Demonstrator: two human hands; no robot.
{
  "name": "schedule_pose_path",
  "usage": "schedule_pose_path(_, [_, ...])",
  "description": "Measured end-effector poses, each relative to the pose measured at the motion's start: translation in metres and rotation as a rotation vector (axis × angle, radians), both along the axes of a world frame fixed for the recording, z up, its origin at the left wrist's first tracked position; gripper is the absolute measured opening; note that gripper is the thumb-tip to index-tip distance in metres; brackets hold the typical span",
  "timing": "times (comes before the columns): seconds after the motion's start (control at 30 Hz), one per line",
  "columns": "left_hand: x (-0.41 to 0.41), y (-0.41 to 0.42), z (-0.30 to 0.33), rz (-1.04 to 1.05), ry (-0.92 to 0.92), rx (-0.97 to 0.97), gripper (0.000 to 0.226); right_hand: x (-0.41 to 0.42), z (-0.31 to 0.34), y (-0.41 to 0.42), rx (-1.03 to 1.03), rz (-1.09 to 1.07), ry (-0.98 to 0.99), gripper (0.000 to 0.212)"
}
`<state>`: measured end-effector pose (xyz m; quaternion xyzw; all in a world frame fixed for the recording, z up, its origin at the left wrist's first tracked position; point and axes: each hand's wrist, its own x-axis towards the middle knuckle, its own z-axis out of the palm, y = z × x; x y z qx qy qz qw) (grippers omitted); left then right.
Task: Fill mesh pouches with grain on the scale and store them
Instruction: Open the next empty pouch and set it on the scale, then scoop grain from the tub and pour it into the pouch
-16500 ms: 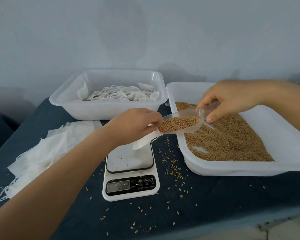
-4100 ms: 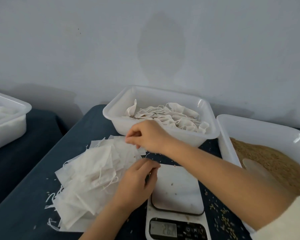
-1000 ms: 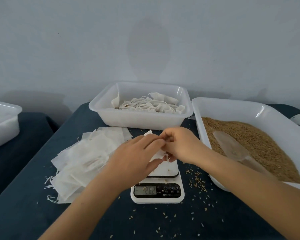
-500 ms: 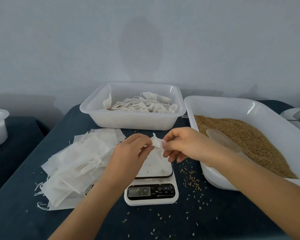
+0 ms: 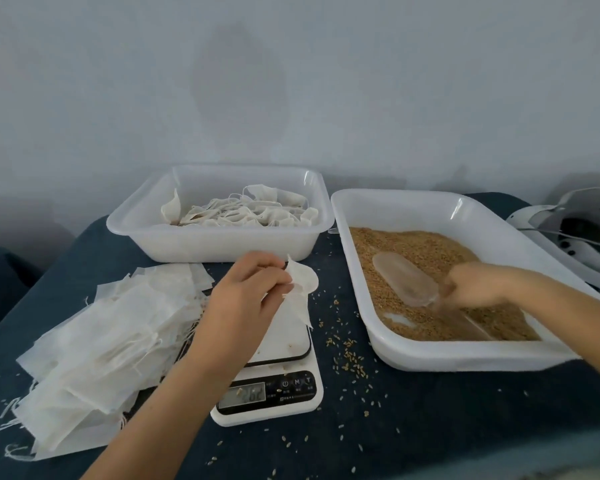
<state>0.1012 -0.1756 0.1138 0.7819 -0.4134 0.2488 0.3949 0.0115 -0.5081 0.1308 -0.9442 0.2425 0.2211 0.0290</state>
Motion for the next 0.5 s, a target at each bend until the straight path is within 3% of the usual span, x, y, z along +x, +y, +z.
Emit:
schedule_pose_path(0.13, [-0.003,-0.008,0.000,-0.021,-0.010,0.033,0.011,0.005,-0.012,0.012,-0.028,0.026,0.062,0.027])
schedule_pose_path(0.27, [-0.003,-0.003,-0.001,-0.031,0.003,0.045,0.013,0.004,0.001,0.004,0.017,0.002,-0.103,0.036])
schedule_pose_path(0.4, [-0.001,0.004,-0.004,-0.034,0.028,0.027,0.015,-0.019,0.042,-0.040,0.026,0.037,-0.191,0.010])
schedule_pose_path(0.5, [0.002,0.005,-0.006,-0.032,0.030,0.027,0.017,-0.042,0.057,-0.086,-0.070,-0.013,-0.086,0.023])
